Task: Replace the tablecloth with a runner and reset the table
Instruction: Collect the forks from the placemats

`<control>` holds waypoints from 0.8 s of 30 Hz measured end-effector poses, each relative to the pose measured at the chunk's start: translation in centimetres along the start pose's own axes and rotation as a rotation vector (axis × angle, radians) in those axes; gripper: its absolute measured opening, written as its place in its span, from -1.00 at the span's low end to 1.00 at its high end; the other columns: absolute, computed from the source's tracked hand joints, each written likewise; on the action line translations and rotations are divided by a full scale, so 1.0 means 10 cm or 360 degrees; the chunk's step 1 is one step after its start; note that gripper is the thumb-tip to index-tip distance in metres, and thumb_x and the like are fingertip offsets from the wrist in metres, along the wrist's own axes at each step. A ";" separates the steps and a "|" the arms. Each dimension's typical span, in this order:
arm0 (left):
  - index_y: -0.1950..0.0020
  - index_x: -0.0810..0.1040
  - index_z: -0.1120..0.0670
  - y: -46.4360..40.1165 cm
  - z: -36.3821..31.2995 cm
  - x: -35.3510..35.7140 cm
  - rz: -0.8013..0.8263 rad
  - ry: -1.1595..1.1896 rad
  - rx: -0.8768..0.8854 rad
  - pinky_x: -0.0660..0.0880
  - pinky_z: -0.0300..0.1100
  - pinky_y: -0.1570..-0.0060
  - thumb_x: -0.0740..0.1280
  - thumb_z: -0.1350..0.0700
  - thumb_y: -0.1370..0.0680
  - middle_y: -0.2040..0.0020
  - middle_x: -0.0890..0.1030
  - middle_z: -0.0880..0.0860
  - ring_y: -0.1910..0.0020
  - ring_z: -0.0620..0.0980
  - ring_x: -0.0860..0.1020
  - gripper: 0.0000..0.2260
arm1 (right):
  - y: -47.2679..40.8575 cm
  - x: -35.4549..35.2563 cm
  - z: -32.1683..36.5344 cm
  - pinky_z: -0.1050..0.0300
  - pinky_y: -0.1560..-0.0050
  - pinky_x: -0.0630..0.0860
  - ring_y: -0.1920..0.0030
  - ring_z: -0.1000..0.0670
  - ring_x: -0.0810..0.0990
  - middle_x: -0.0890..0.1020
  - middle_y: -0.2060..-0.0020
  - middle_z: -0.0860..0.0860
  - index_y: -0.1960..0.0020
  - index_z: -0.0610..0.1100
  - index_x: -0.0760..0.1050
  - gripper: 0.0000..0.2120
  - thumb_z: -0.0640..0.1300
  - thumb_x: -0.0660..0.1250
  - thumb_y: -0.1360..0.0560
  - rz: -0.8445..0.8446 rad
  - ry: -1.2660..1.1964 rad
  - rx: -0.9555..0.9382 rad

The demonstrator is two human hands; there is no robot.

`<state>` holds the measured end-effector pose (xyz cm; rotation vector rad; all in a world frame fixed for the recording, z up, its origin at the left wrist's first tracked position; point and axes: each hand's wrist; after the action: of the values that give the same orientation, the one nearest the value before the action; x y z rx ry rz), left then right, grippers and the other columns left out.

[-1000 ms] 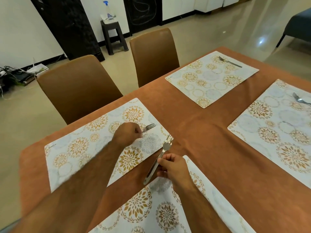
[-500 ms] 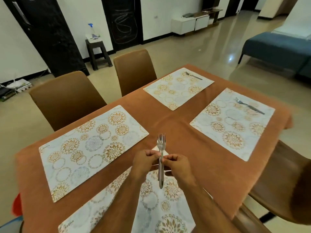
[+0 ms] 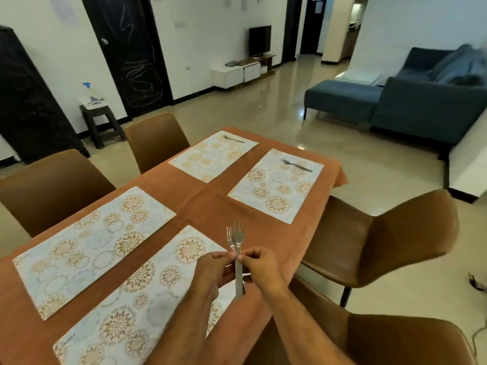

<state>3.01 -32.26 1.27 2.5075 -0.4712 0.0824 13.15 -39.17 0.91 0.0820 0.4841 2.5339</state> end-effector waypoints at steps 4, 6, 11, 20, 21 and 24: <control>0.00 0.59 0.30 0.16 0.03 0.18 0.0056 -0.0114 0.0003 0.65 -0.09 0.27 0.36 0.33 -0.54 0.10 0.69 0.26 0.22 0.14 0.70 -0.93 | 0.21 -0.25 0.03 0.01 0.18 0.65 0.24 -0.12 0.68 0.67 0.20 -0.26 0.10 -0.29 0.61 -0.89 -0.29 0.34 -0.55 -0.0025 0.0015 0.0028; 0.00 0.60 0.27 0.29 0.07 0.26 0.0097 -0.0154 -0.0005 0.66 -0.06 0.19 0.37 0.32 -0.54 0.11 0.70 0.22 0.17 0.15 0.70 -0.93 | 0.34 -0.38 0.03 0.05 0.18 0.66 0.22 -0.12 0.69 0.68 0.20 -0.22 0.11 -0.26 0.63 -0.89 -0.28 0.35 -0.55 -0.0048 0.0067 0.0034; 0.01 0.62 0.18 0.57 0.22 0.59 0.0119 -0.0222 0.0036 0.66 -0.01 0.09 0.40 0.25 -0.54 0.09 0.70 0.16 0.14 0.11 0.71 -0.94 | 0.64 -0.75 0.10 0.09 0.20 0.65 0.20 -0.07 0.73 0.72 0.21 -0.13 0.09 -0.21 0.65 -0.91 -0.26 0.36 -0.53 -0.0087 0.0061 0.0043; -0.05 0.60 0.20 1.06 0.65 1.75 0.0140 -0.0013 0.0035 0.65 -0.08 0.17 0.39 0.28 -0.54 0.01 0.67 0.20 0.04 0.12 0.68 -0.89 | 0.94 -2.03 0.01 0.05 0.21 0.65 0.24 -0.07 0.64 0.64 0.28 -0.15 0.06 -0.27 0.65 -0.91 -0.28 0.39 -0.50 -0.0055 -0.0053 0.0107; -0.05 0.59 0.21 1.12 0.73 1.93 0.0130 0.0018 0.0045 0.64 -0.10 0.20 0.39 0.29 -0.53 0.00 0.67 0.22 0.03 0.12 0.67 -0.89 | 0.98 -2.23 -0.01 0.03 0.18 0.64 0.22 -0.10 0.62 0.62 0.26 -0.19 0.05 -0.29 0.65 -0.90 -0.28 0.39 -0.49 -0.0027 -0.0075 0.0107; -0.02 0.60 0.24 1.36 1.01 2.56 0.0088 0.0130 0.0071 0.65 -0.07 0.16 0.37 0.30 -0.54 0.09 0.68 0.20 0.12 0.10 0.64 -0.91 | 1.11 -2.90 -0.06 0.09 0.25 0.59 0.23 -0.12 0.60 0.61 0.25 -0.22 0.02 -0.36 0.64 -0.87 -0.31 0.38 -0.49 0.0041 -0.0114 0.0066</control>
<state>21.74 -56.34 4.31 2.5241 -0.5101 0.2180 31.90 -63.57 5.53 0.1948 0.5106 2.5362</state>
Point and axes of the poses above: each hand's wrist, its own y-axis away from the middle knuckle, its own x-axis out of the palm, z = x × y
